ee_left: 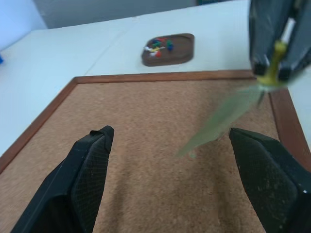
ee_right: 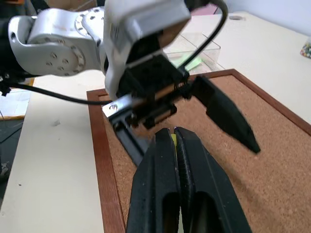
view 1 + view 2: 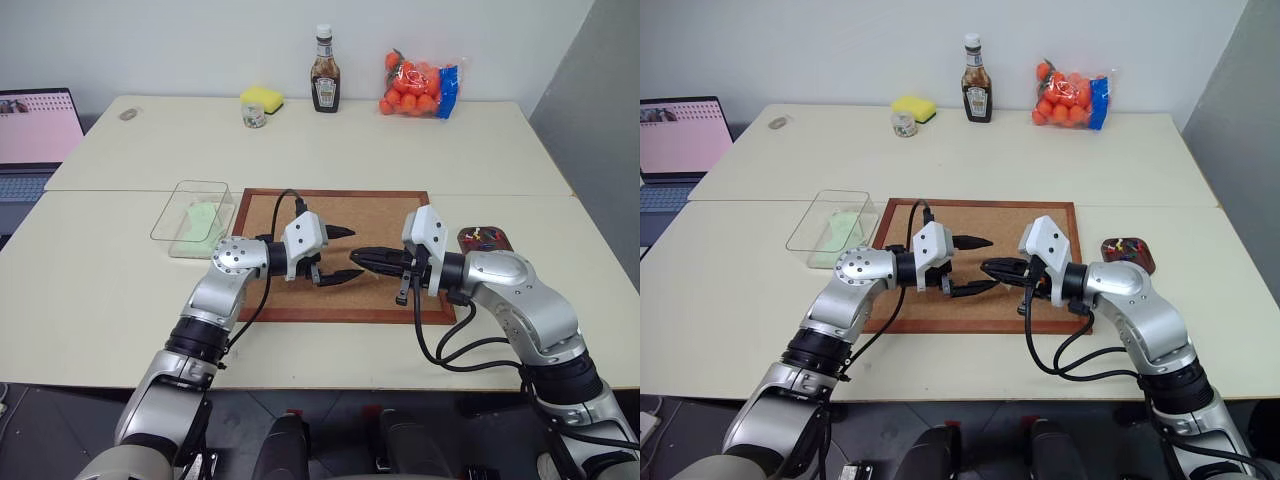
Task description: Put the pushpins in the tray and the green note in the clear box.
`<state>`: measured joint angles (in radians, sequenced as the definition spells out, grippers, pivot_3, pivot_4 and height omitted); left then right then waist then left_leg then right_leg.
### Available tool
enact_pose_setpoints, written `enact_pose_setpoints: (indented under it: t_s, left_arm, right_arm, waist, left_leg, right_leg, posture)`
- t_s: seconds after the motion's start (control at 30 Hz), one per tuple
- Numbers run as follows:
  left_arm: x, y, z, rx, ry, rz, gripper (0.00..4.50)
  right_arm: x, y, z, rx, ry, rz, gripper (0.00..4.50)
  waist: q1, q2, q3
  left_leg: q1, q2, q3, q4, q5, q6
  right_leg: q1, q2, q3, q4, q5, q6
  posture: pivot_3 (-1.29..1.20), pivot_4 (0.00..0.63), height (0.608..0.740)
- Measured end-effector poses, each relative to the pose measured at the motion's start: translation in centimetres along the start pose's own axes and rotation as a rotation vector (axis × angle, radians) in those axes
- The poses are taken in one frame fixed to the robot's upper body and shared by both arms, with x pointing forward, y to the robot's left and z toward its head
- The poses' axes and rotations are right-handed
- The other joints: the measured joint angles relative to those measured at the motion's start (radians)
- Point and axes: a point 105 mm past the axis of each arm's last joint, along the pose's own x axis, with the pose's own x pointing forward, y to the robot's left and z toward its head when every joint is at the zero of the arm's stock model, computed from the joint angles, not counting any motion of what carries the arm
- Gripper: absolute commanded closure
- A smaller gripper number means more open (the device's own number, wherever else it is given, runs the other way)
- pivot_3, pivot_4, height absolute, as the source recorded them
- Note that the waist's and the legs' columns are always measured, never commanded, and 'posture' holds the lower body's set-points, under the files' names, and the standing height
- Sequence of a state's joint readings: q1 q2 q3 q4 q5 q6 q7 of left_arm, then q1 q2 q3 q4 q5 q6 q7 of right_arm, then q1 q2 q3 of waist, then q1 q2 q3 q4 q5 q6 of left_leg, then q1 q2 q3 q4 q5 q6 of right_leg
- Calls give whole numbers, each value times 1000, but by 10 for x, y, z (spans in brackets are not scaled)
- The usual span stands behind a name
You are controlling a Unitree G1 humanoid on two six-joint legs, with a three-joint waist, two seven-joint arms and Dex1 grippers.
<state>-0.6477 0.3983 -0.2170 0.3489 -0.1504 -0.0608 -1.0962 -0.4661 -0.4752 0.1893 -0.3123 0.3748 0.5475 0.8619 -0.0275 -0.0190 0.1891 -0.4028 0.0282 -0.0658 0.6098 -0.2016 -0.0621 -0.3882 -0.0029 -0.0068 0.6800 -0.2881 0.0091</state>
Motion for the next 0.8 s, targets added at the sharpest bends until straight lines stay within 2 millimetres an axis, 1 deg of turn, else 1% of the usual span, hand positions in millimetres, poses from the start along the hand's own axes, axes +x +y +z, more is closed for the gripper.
enact_pose_setpoints:
  t_s: [0.13,0.17,0.23,0.27,0.3,0.43,0.5,0.67,0.7,0.8]
  left_arm:
    - [4,0,3,62,-4,-41,496]
    - [5,0,3,69,-7,-43,844]
    - [5,-1,2,72,-8,-48,1021]
    - [5,-1,0,68,-7,-52,1319]
    - [5,-2,0,66,-7,-59,1525]
    - [4,-5,0,77,-10,-83,2224]
    - [4,-6,-1,74,-7,-87,2674]
    - [3,-7,-2,66,-8,-105,3623]
    - [3,-8,-2,65,-9,-111,3696]
    - [2,-10,-3,59,-7,-123,4311]
  right_arm:
    - [1,-2,3,-5,2,12,4500]
    - [2,-2,4,-9,1,12,4500]
    - [2,-2,4,-5,0,12,4500]
    - [2,-2,4,-2,1,12,4500]
    - [2,-2,3,2,1,13,4500]
    - [3,-2,2,16,3,13,4500]
    - [4,-3,2,21,5,10,4500]
    - [4,-6,1,41,0,0,4500]
    - [4,-6,1,45,-1,-1,4500]
    - [4,-6,0,55,-2,-2,4500]
  waist:
    - [-2,0,0]
    - [-2,0,0]
    - [-2,0,0]
    - [-2,0,0]
    - [-2,0,0]
    - [-2,0,0]
    - [-2,0,0]
    - [-2,0,0]
    - [-2,0,0]
    - [-2,0,0]
  left_leg:
    - [0,0,0,0,0,0]
    - [0,0,0,0,0,0]
    - [0,0,0,0,0,0]
    - [0,0,0,0,0,0]
    - [0,0,0,0,0,0]
    - [0,0,0,0,0,0]
    - [0,0,0,0,0,0]
    - [0,0,0,0,0,0]
    - [0,0,0,0,0,0]
    - [0,0,0,0,0,0]
  right_leg:
    - [0,0,0,0,0,0]
    - [0,0,0,0,0,0]
    - [0,0,0,0,0,0]
    - [0,0,0,0,0,0]
    - [0,0,0,0,0,0]
    - [0,0,0,0,0,0]
    - [0,0,0,1,0,0]
    - [0,0,0,1,0,0]
    - [0,0,0,1,0,0]
    - [0,0,0,1,0,0]
  posture:
    - [0,150,740]
    - [0,150,740]
    - [0,150,740]
    - [0,150,740]
    - [0,150,740]
    - [0,150,740]
    - [0,150,740]
    - [0,150,740]
    - [0,150,740]
    - [0,150,740]
